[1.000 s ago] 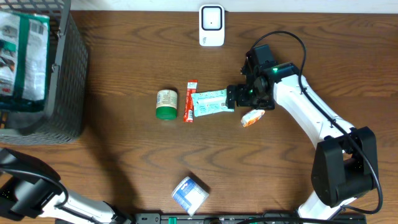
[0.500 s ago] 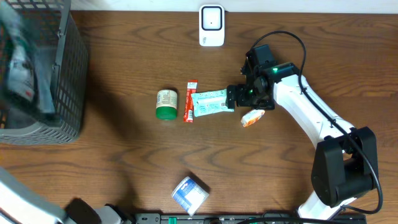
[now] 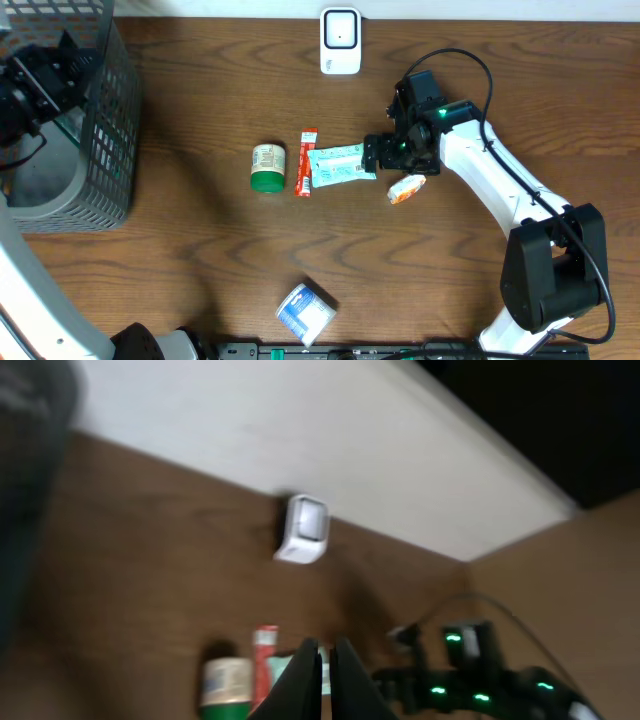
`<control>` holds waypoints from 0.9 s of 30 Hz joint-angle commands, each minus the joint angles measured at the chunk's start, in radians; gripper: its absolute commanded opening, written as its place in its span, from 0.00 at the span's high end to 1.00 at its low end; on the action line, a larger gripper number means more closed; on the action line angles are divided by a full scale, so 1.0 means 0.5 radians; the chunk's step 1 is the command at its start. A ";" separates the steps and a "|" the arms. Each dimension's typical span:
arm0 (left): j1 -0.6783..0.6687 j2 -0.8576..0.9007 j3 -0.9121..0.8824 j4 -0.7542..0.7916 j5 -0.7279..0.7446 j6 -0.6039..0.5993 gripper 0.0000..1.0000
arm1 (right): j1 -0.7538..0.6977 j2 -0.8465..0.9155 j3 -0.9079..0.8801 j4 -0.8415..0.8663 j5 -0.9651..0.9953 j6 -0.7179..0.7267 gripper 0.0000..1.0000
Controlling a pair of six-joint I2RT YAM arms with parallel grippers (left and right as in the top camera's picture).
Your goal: Scan the item barcode
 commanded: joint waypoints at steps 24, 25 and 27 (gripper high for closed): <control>0.002 0.249 0.007 0.422 -1.488 0.094 0.41 | -0.096 -0.024 0.020 0.056 -0.061 0.027 0.01; 0.002 0.274 0.007 0.421 -1.489 0.079 0.41 | -0.096 -0.024 0.020 0.056 -0.062 0.027 0.01; 0.002 0.315 0.007 0.413 -1.524 0.010 0.40 | -0.096 -0.024 0.020 0.056 -0.061 0.027 0.01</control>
